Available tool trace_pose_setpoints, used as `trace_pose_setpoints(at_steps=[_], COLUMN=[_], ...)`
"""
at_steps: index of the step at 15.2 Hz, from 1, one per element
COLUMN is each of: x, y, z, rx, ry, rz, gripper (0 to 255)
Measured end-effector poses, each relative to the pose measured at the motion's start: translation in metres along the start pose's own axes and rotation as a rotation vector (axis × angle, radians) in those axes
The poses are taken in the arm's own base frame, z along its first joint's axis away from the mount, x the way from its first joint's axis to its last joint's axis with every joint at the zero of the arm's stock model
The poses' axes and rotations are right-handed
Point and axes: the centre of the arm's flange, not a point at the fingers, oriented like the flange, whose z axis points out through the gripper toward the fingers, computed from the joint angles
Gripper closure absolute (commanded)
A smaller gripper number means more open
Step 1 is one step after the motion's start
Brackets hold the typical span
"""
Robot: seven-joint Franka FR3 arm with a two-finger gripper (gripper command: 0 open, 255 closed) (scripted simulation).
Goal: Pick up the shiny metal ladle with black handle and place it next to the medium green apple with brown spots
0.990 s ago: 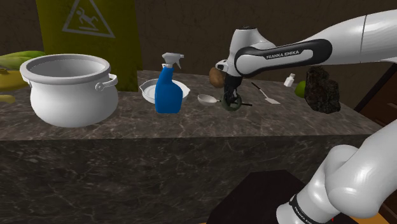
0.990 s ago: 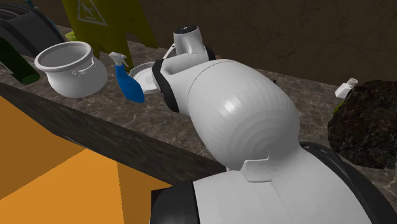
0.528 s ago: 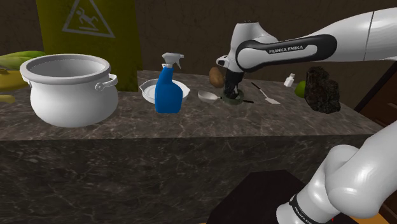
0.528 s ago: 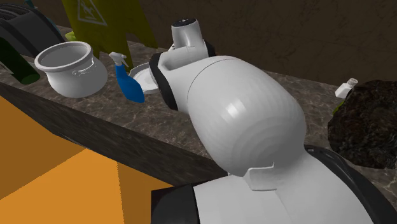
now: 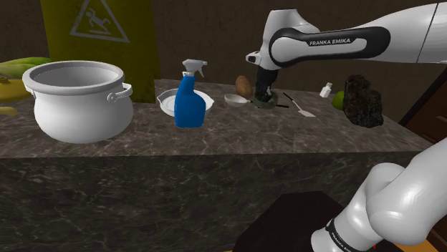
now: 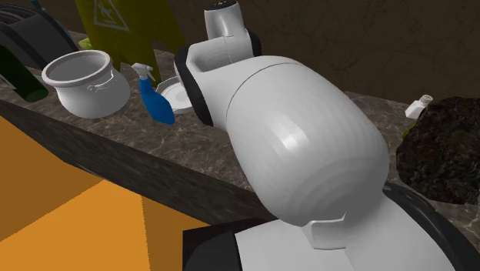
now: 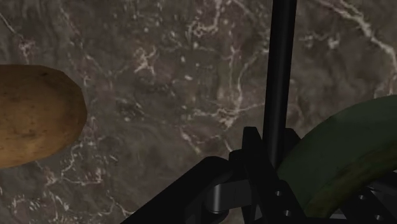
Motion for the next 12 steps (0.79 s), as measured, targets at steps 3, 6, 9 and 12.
trace_pose_setpoints(at_steps=[3,6,9,12], x=[-0.002,-0.003,-0.005,-0.007], y=[0.003,0.002,0.006,0.008], z=[-0.015,-0.031,-0.046,-0.062], rx=[0.0,0.0,0.0,0.0], ry=[0.0,0.0,0.0,0.0], rz=[0.0,0.0,0.0,0.0], gripper=[255,255,255,255])
